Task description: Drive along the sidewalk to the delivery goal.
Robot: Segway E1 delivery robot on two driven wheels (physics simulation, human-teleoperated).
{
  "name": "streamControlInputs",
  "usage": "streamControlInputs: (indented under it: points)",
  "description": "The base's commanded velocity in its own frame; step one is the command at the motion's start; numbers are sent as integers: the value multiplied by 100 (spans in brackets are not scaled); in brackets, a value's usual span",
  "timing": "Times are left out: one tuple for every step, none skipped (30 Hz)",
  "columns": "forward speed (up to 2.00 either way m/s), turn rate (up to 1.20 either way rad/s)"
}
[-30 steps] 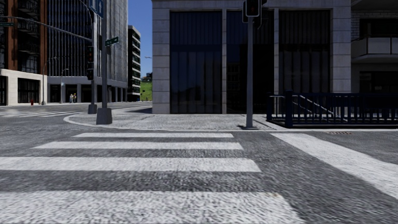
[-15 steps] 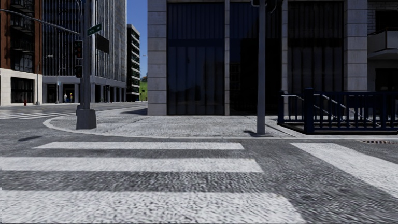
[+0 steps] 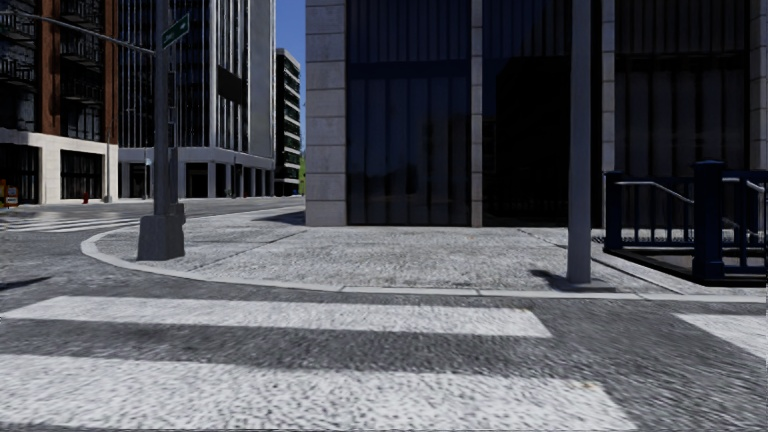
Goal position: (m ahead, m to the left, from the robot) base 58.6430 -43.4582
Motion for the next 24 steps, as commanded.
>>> streamControlInputs:
  points:
    - [200,25]
    - [200,16]
    - [200,7]
    - [200,0]
    - [200,0]
    - [200,0]
    - [200,0]
    - [200,0]
    - [200,0]
    - [200,0]
    - [200,0]
    - [200,0]
    - [200,0]
    - [200,0]
    - [200,0]
    - [200,7]
    - [200,23]
    - [200,49]
    - [200,64]
    - [200,73]
    - [200,78]
    - [200,79]
    - [200,79]
    - [200,79]
